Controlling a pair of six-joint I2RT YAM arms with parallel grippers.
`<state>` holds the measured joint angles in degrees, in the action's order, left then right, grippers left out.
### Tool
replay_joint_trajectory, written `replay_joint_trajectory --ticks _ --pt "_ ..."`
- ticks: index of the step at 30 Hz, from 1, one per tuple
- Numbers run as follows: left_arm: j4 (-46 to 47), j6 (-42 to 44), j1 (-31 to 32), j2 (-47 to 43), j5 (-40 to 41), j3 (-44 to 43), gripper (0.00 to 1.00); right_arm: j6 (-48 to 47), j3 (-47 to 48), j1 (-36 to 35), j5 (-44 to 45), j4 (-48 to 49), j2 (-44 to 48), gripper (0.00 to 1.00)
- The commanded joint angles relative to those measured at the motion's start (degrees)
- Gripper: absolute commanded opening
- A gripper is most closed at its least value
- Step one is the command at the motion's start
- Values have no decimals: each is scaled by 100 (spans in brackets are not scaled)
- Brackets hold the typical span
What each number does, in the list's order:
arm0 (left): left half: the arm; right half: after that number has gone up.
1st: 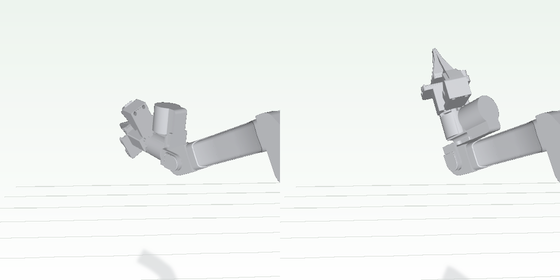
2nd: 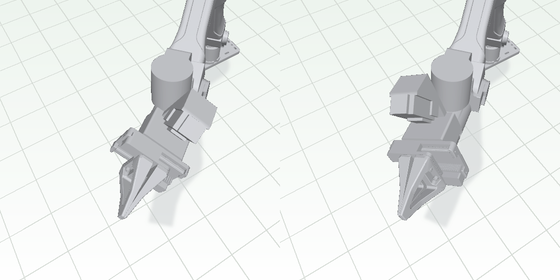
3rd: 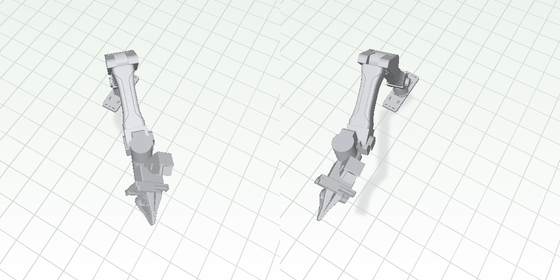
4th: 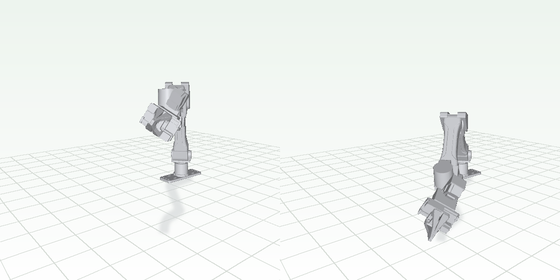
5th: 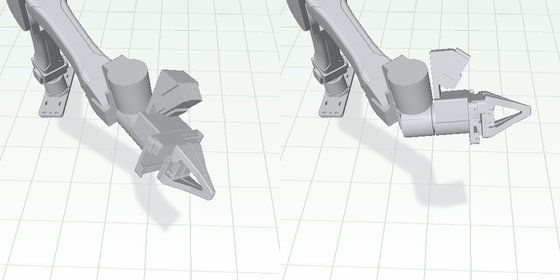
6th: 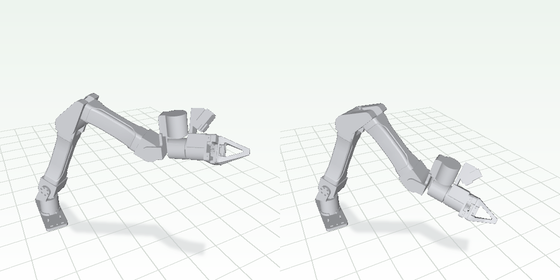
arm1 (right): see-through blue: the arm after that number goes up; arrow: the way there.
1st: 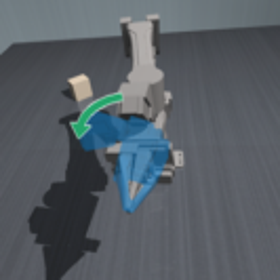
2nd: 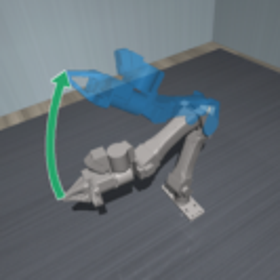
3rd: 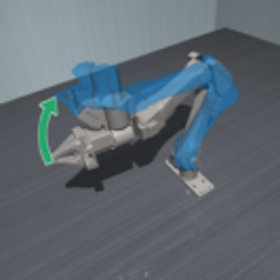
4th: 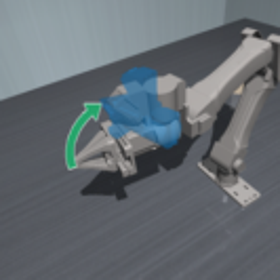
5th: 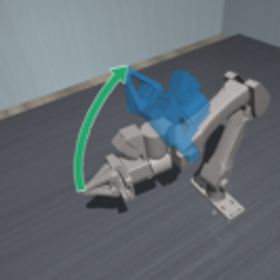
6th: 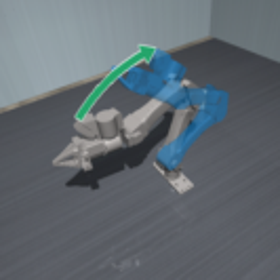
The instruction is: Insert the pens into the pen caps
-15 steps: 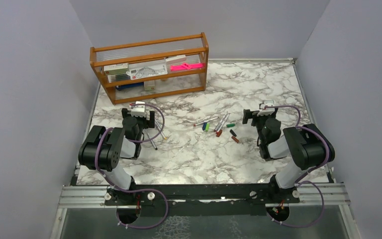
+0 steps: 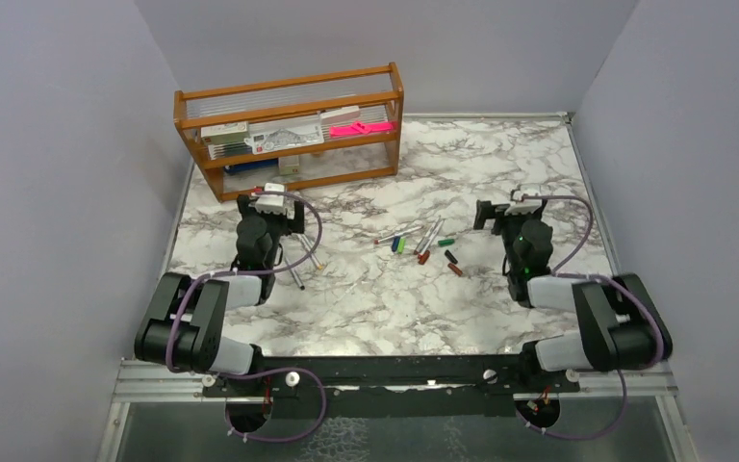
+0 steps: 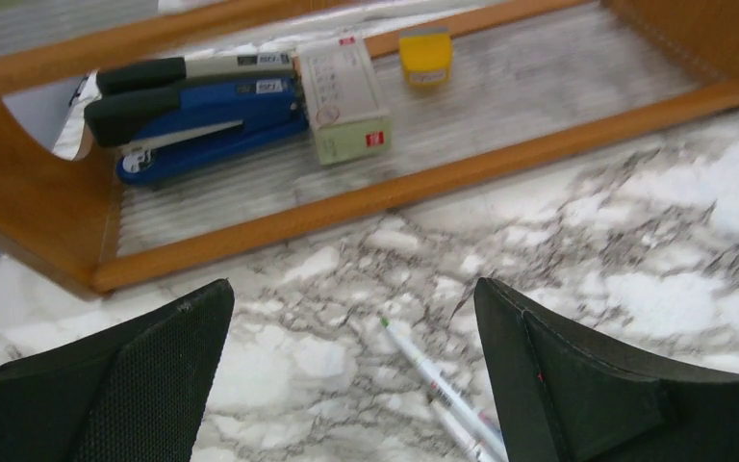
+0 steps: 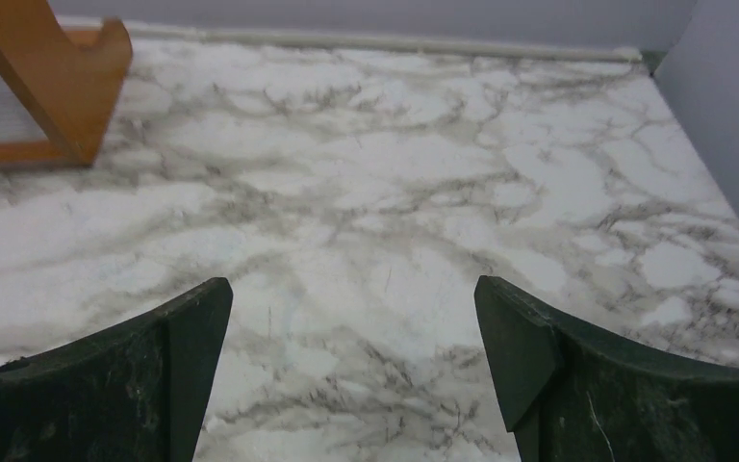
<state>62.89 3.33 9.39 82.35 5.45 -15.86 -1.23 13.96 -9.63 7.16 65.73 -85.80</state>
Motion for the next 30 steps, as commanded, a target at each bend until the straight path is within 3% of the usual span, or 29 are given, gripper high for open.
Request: replay_joint_trajectory --ticks 1,4,5,8,10,11,14,16,17,18,19,20,22,23,24,25,26,28,29,30 --pt "-1172 -1040 133 -569 190 -768 99 460 1030 23 -87 -2348 1494 100" --pt "-1425 -2417 129 -842 -217 -1091 99 1246 1733 22 -858 -3406 2182 100" --pt "-1819 -3035 121 -946 -298 -1302 99 1999 2008 27 -972 -3864 2266 100" --pt "-3671 -4108 98 -1016 -949 -2293 99 2302 2837 22 -1726 -4853 2185 100" --pt "-3658 -4579 112 -1008 -1406 -2358 99 2785 3000 22 -1862 -5163 2187 100" --pt "-3537 -4662 113 -1022 -1707 -2314 99 2908 2952 22 -2046 -5078 2232 89" --pt "-3466 -4726 115 -1111 -2239 -2255 99 3220 2810 23 -2515 -4970 2393 9" --pt "-3460 -4627 116 -1172 -2692 -2365 96 3131 2782 22 -2920 -5016 2385 1" --pt "-3459 -4548 125 -1184 -2985 -2453 75 2980 2841 22 -3094 -5179 2338 4" --pt "-3480 -4460 139 -1178 -3154 -2544 16 2867 2908 25 -3150 -5418 2279 29" --pt "-3553 -4405 142 -1185 -3241 -2642 0 2802 2926 23 -3165 -5600 2226 58" --pt "-3648 -4358 142 -1186 -3303 -2734 0 2663 2924 22 -3119 -5735 2182 70" --pt "-3857 -4273 160 -1186 -3426 -2891 2 2389 2931 22 -3054 -6049 2114 70" --pt "-3992 -4238 160 -1188 -3506 -2974 25 2272 2971 27 -3060 -6201 2058 65" --pt "-4181 -4171 160 -1182 -3603 -3066 56 2203 3013 16 -3062 -6397 1976 57" --pt "-4498 -4095 159 -1167 -3646 -3219 74 2153 3060 -11 -3021 -6549 1887 44" --pt "-4907 -3929 160 -1123 -3668 -3410 79 2090 3112 -136 -2824 -6729 1788 33" --pt "-5915 -3354 181 -1037 -3611 -3877 80 1945 3166 -521 -2168 -6989 1613 24" --pt "-6467 -2999 186 -1007 -3360 -4115 74 1896 3180 -769 -1794 -7057 1524 26" --pt "-6997 -2703 187 -969 -3099 -4360 66 1885 3202 -982 -1488 -7100 1417 33"
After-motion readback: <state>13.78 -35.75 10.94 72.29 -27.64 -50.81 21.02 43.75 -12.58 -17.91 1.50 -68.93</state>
